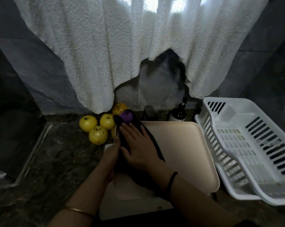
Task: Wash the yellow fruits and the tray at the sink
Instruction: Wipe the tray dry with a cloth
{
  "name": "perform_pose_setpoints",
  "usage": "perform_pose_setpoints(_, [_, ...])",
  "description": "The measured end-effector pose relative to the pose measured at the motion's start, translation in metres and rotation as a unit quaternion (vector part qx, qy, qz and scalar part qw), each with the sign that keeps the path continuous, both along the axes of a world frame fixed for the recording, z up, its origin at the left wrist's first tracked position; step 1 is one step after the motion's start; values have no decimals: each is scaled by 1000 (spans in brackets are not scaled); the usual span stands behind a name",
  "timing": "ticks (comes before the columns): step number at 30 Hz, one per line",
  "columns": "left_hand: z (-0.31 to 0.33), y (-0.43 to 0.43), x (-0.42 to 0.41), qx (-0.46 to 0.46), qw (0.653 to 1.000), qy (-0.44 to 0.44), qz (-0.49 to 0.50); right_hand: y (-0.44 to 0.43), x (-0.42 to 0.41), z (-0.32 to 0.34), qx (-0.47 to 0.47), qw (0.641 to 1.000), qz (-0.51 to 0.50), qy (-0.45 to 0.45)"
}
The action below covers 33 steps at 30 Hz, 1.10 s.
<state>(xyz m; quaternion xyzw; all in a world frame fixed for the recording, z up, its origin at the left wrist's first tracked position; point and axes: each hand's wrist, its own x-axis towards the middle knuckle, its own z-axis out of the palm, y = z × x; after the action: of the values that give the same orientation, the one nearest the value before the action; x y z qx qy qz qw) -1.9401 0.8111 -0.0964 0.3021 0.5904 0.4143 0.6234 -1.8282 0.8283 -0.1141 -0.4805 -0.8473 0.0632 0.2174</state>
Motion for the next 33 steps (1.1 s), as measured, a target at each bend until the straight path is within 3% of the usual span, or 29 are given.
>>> perform_pose_setpoints(5, [-1, 9, 0, -19, 1000, 3, 15, 5, 8, 1, 48, 995, -90, -18])
perform_pose_setpoints(11, [7, 3, -4, -15, 999, 26, 14, 31, 52, 16, -11, 976, -209, -53])
perform_pose_setpoints(17, [14, 4, -5, -12, 996, 87, 16, 43, 110, 29, -4, 949, -303, -89])
perform_pose_setpoints(21, [14, 18, -15, -25, 992, 126, 6, 42, 141, 35, 4, 943, -312, -114])
perform_pose_setpoints(26, [12, 19, -16, -23, 994, 106, 6, 44, 149, 41, 10, 930, -347, -119])
perform_pose_setpoints(30, [16, 16, -14, -6, 991, 130, 8, 49, 151, 43, -22, 920, -329, -211])
perform_pose_setpoints(33, [18, 16, -15, -9, 979, 202, -12, 44, 148, 45, -14, 921, -354, -159])
